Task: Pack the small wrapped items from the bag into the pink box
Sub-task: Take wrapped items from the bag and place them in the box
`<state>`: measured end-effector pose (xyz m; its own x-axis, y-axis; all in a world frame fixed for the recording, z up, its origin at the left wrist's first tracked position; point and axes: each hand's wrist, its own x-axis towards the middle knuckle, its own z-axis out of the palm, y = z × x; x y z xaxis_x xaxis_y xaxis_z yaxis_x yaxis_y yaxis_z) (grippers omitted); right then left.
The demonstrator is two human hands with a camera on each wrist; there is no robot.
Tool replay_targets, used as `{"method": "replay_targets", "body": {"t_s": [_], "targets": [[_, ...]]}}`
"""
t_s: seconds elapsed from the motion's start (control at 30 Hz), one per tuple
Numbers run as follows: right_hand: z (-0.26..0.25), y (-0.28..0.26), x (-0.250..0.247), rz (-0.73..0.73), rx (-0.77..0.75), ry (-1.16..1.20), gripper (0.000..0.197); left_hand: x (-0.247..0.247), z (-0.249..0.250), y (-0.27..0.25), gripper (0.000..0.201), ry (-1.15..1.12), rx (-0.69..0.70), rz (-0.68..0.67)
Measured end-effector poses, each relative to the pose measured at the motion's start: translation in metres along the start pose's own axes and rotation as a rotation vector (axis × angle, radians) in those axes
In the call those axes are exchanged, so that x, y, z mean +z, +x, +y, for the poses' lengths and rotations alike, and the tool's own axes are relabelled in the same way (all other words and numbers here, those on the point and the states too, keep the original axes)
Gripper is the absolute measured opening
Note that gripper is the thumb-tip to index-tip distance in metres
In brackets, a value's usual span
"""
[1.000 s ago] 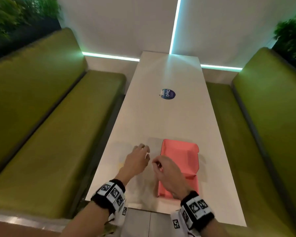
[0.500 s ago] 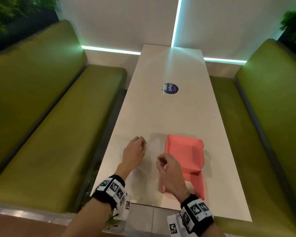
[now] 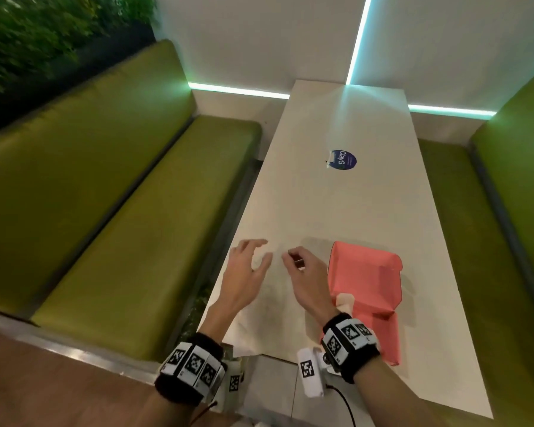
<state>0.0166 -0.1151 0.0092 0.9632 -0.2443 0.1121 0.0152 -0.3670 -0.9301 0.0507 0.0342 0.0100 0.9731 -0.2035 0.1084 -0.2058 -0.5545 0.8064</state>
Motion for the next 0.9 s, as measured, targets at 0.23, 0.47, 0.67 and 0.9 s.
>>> {"method": "replay_targets", "body": {"t_s": [0.23, 0.47, 0.67, 0.9], "targets": [[-0.010, 0.008, -0.003, -0.086, -0.072, -0.069, 0.017, -0.007, 0.018, 0.020, 0.012, -0.192, 0.040, -0.104], [-0.021, -0.006, -0.010, -0.168, -0.121, -0.241, 0.019, -0.024, 0.021, 0.019, 0.013, -0.249, 0.033, 0.153], [0.001, -0.051, -0.037, -0.204, -0.105, -0.284, 0.021, -0.048, 0.018, 0.022, 0.012, -0.373, -0.023, 0.271], [0.031, -0.078, -0.069, -0.275, -0.036, -0.357, 0.022, -0.045, 0.012, 0.018, 0.013, -0.433, -0.079, 0.275]]}}
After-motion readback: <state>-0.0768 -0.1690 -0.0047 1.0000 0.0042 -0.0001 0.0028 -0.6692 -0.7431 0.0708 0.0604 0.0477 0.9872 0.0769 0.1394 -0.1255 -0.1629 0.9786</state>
